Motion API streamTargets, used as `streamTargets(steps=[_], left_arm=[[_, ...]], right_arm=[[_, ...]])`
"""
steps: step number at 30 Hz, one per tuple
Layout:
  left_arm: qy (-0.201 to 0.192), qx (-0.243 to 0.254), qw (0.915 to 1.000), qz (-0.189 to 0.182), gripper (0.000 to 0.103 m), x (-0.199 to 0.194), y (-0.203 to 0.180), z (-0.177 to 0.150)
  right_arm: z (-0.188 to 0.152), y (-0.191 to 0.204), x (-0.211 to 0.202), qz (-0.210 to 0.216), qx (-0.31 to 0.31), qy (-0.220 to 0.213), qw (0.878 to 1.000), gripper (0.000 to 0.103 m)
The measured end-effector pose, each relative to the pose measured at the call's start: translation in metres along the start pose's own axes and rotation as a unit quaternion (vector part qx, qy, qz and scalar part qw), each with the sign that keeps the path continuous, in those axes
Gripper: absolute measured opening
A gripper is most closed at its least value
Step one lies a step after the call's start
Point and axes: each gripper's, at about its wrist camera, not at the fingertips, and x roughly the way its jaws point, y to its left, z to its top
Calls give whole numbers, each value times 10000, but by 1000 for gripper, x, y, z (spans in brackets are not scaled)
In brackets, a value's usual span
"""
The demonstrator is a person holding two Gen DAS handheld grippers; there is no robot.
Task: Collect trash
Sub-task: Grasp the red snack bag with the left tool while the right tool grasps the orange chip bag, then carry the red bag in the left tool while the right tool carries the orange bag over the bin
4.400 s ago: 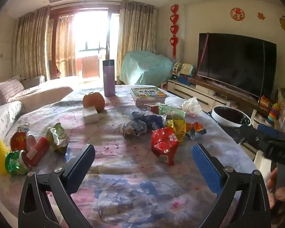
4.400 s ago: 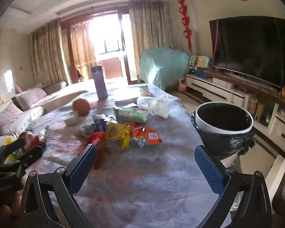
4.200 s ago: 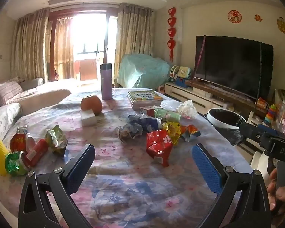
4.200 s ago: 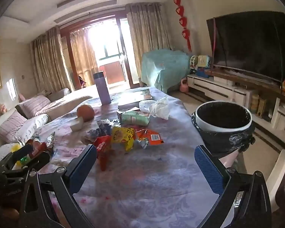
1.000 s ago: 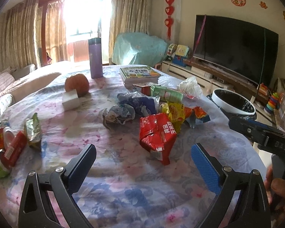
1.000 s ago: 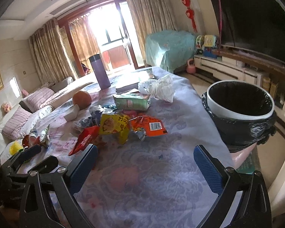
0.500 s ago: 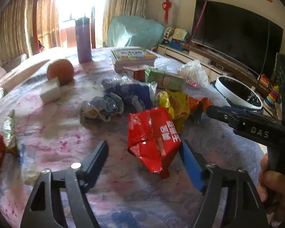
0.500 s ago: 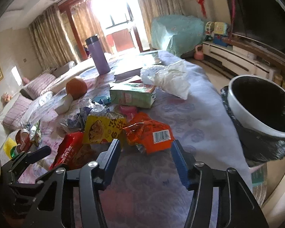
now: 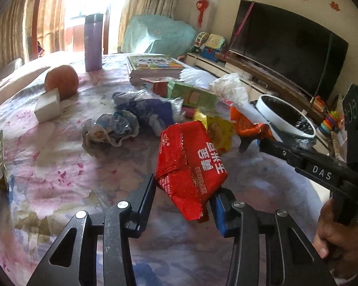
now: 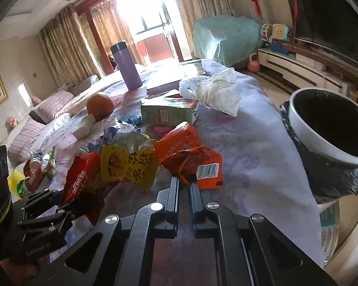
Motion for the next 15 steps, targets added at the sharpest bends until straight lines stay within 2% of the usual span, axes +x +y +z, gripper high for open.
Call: streamTargets(steps=[8, 15], left_arm=[[-225, 217, 9992, -253, 42, -21, -24, 6], [-151, 440, 9972, -588, 42, -15, -55, 17]], right_arm=[[0, -24, -30, -179, 266, -249, 9992, 7], [5, -47, -51, -370, 435, -441, 9974, 7]])
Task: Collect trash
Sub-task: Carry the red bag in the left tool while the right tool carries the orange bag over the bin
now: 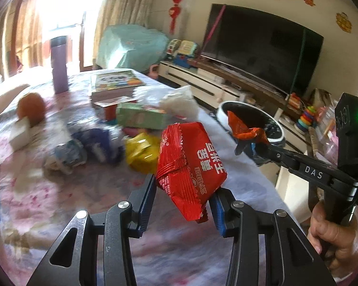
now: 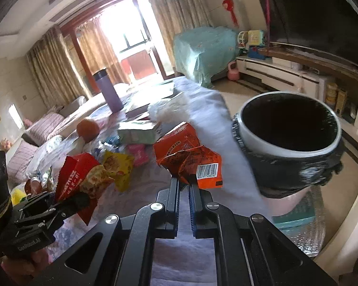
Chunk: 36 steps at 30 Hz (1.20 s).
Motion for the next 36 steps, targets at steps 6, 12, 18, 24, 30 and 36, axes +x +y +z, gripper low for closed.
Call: streamTargets(steps=[6, 12, 18, 24, 30, 36], left_arm=[[95, 189, 9997, -157, 42, 30, -17, 19], [145, 312, 9991, -255, 42, 57, -29, 35], [214, 402, 9984, -331, 42, 84, -43, 49], [263, 454, 9978, -414, 42, 102, -58, 60], [271, 519, 9972, -465, 42, 123, -68, 78], [259, 605, 9961, -585, 42, 144, -82, 98]], right_arm=[[4, -20, -10, -189, 137, -81, 9997, 7], [10, -42, -21, -382, 292, -160, 9987, 7], [14, -62, -26, -533, 421, -186, 9975, 7], [19, -79, -24, -593, 523, -179, 9967, 7], [27, -91, -22, -655, 562, -173, 9961, 7], [39, -105, -20, -722, 583, -190, 9955, 7]])
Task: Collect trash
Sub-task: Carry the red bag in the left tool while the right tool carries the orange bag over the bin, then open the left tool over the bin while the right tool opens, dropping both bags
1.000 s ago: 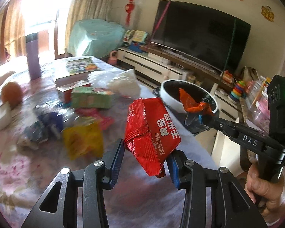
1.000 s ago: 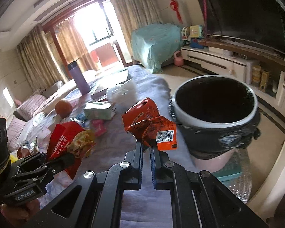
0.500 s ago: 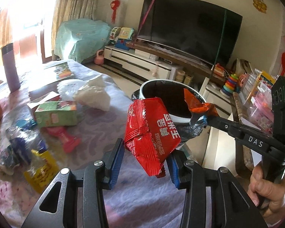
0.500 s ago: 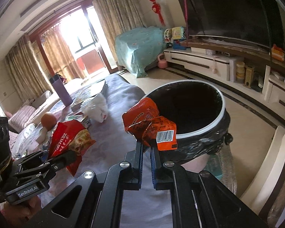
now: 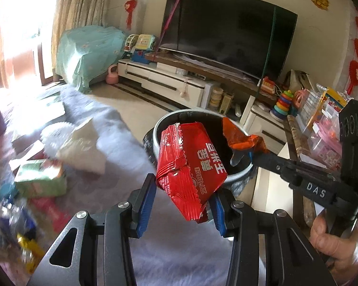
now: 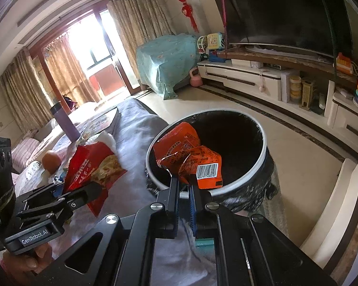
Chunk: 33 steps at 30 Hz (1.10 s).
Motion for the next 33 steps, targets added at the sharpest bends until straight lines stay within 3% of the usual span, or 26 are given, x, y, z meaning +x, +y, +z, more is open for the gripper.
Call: streamTargets(steps=[10, 23, 27, 29, 31, 33], left_arm=[[175, -15, 9998, -111, 42, 48, -8, 39], [453, -60, 9989, -97, 43, 97, -12, 64], [547, -71, 9985, -66, 47, 105, -13, 66], [598, -134, 9981, 3, 55, 107, -13, 66], [601, -186, 9980, 23, 58, 106, -13, 63], [609, -210, 9979, 29, 62, 104, -14, 60]], right_arm=[[15, -17, 16, 2, 126, 150, 9998, 7], [26, -30, 28, -121, 148, 314, 9993, 7], [28, -30, 29, -112, 101, 348, 9993, 12], [29, -30, 30, -149, 73, 340, 9993, 12], [31, -32, 31, -156, 96, 348, 9992, 17], [31, -34, 30, -148, 156, 341, 9992, 36]])
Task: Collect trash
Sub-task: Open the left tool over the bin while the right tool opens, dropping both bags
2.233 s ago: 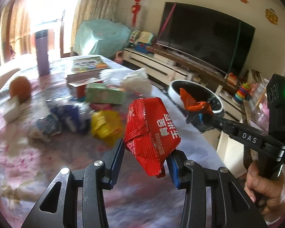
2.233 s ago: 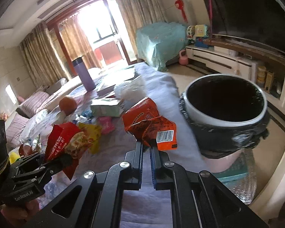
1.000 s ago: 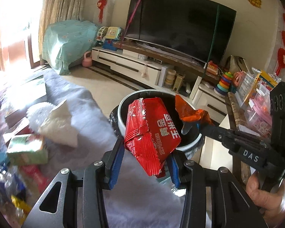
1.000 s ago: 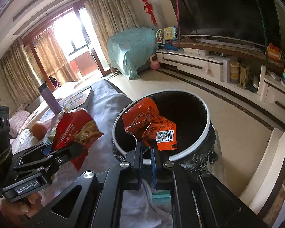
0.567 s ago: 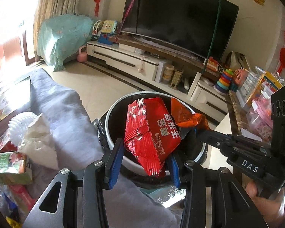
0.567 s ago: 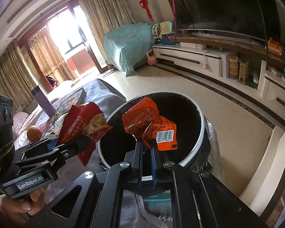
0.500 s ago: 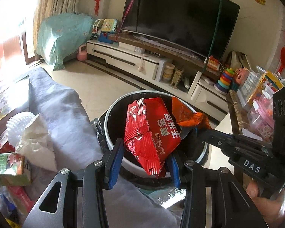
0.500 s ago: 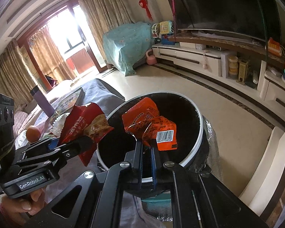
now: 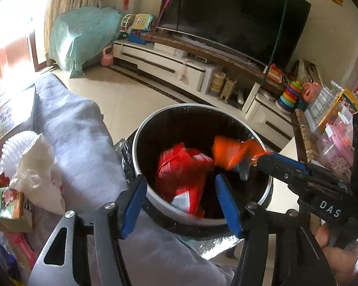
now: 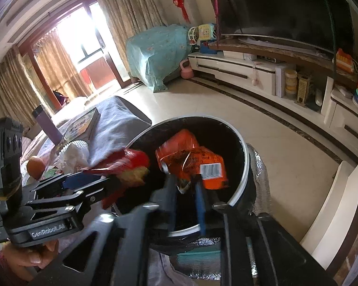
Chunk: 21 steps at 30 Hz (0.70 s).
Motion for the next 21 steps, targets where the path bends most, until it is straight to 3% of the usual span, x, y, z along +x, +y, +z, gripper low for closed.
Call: streamTargets(steps=[2, 7, 15, 21], left_arm=[[-25, -51, 10000, 52, 69, -4, 1, -4], [-105, -175, 9998, 18, 69, -24, 7, -22], [-421, -291, 9986, 98, 72, -69, 12, -67], [-589, -311, 9977, 118, 73, -105, 16, -106]], right_arm=[[-1, 0, -1, -2, 36, -22, 10000, 52], [-4, 5, -8, 79, 61, -77, 9999, 55], [-22, 24, -27, 256, 244, -492, 9982, 90], [-41, 44, -37, 457, 299, -631, 9965, 94]])
